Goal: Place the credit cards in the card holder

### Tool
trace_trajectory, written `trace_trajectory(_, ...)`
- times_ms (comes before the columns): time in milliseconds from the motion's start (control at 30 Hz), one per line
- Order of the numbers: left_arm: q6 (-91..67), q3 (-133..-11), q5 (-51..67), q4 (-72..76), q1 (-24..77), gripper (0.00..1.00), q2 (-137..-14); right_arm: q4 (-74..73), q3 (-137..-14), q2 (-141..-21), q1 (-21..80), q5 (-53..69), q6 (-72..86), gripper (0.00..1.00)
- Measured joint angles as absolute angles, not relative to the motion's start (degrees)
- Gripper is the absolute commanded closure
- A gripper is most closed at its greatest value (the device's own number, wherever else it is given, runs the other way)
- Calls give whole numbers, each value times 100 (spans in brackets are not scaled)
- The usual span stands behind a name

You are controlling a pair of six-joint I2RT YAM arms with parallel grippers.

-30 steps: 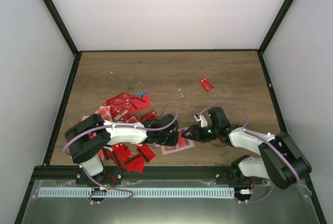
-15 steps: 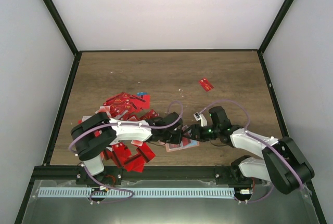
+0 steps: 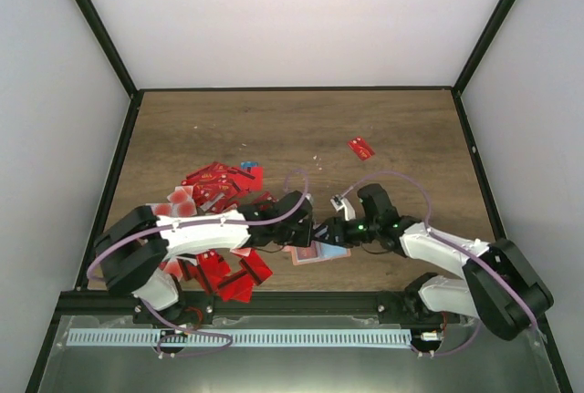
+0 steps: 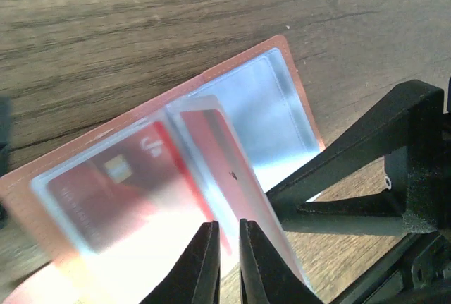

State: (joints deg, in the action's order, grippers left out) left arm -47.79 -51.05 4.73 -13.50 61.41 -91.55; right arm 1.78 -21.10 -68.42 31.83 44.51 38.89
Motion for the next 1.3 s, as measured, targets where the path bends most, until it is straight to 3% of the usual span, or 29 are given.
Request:
trace_trajectory(233, -4851, -4755, 14, -2099, 6125, 77, -8202, 377, -2512, -7338, 3736, 4316, 4106, 44)
trace_trajectory(367, -4969, -4519, -403, -2665, 6001, 61, -7487, 473, -2847, -7824, 4150, 4259, 4163, 44)
trace_trajectory(800, -5290, -3990, -1350, -4554, 4737, 34, -5693, 692, -4021, -8757, 4707, 4042, 4171, 45)
trace_trajectory(933, -5238, -3951, -1402, -4770, 4123, 21, -5662, 696, -4335, -9196, 4919, 4005, 4171, 46)
trace_trajectory(1033, -5153, -3955, -1382, -4770, 3680, 1, -5896, 714, -4464, -9310, 5004, 3999, 4163, 45)
trace_trajectory(1300, -4851, -4670, -1452, -5039, 3411, 0, -7148, 777, -4226, -9157, 5009, 3830, 4080, 45)
